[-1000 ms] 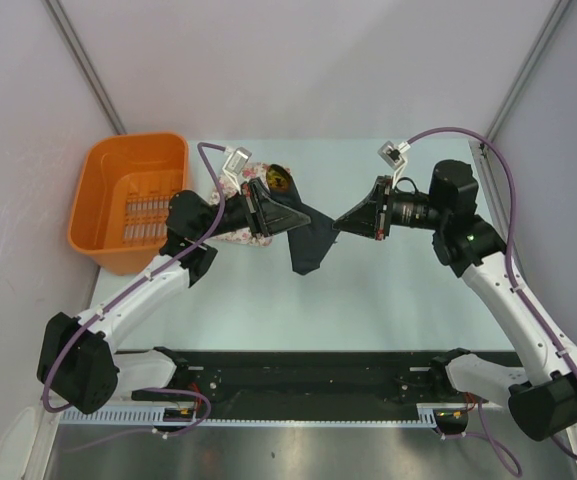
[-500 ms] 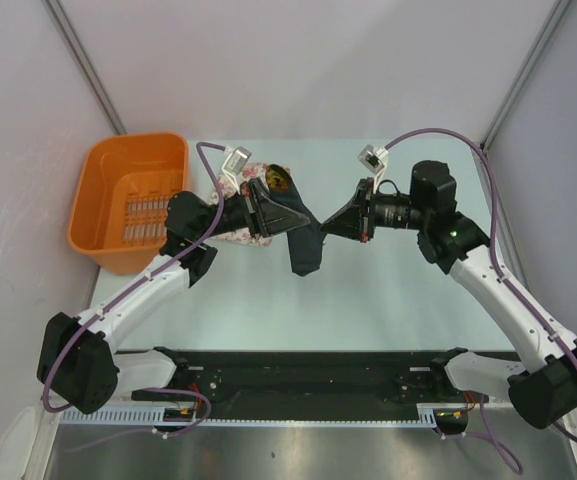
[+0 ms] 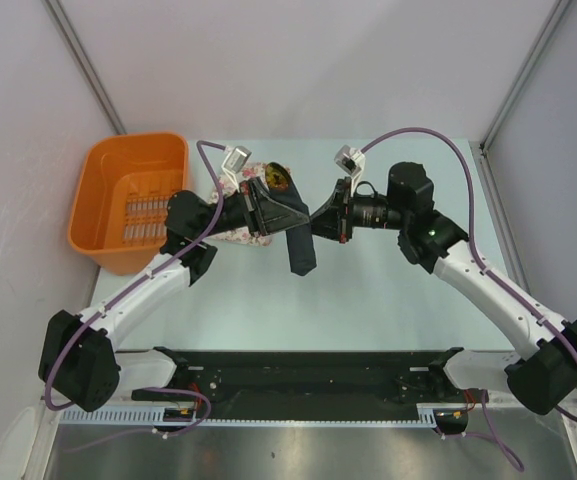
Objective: Place the utensils on the paper napkin and roll it up
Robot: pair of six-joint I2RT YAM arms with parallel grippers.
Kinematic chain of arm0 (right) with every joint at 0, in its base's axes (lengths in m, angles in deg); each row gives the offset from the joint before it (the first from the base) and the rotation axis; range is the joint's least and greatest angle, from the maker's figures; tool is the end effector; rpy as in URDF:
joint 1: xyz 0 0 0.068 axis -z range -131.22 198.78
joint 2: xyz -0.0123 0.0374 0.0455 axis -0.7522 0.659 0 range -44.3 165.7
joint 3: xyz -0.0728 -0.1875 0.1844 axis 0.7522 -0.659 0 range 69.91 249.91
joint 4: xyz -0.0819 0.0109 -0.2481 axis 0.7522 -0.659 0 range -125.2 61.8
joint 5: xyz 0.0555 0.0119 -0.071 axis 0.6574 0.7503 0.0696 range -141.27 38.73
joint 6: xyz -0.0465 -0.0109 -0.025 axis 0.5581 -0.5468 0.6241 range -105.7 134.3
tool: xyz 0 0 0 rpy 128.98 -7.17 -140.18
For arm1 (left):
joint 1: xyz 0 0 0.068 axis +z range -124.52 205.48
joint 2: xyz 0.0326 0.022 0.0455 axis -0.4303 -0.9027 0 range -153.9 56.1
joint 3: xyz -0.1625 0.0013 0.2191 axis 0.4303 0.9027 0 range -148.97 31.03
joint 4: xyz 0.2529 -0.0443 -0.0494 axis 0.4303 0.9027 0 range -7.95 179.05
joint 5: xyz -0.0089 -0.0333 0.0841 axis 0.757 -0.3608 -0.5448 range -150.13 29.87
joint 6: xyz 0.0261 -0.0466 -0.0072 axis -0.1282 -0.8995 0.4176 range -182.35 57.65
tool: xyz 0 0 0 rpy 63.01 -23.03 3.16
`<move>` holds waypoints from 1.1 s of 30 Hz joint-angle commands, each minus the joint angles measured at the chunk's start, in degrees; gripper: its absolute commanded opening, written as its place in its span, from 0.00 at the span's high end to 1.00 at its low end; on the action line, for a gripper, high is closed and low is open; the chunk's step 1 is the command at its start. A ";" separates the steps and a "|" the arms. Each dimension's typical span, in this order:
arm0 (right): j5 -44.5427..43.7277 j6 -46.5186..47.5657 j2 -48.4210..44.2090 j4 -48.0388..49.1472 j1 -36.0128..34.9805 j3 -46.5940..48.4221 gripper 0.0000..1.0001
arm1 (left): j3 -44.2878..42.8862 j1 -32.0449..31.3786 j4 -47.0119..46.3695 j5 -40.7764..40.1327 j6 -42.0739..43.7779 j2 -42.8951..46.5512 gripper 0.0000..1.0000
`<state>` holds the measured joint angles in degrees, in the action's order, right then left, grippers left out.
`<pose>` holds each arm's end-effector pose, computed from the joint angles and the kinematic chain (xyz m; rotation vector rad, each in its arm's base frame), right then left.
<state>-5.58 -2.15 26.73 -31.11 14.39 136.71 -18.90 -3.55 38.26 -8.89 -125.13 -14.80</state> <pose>0.2175 0.1798 0.3927 -0.9037 1.6060 1.3115 0.2248 -0.1564 0.3687 0.5177 1.5067 -1.8278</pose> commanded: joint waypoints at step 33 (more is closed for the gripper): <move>-13.07 10.99 0.78 -16.24 -1.90 9.57 0.34 | -7.72 1.18 20.15 -12.66 14.80 1.64 1.00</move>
<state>-15.07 7.05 26.64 -50.11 14.06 146.09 -24.82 -2.70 62.48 -22.05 -109.90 -14.73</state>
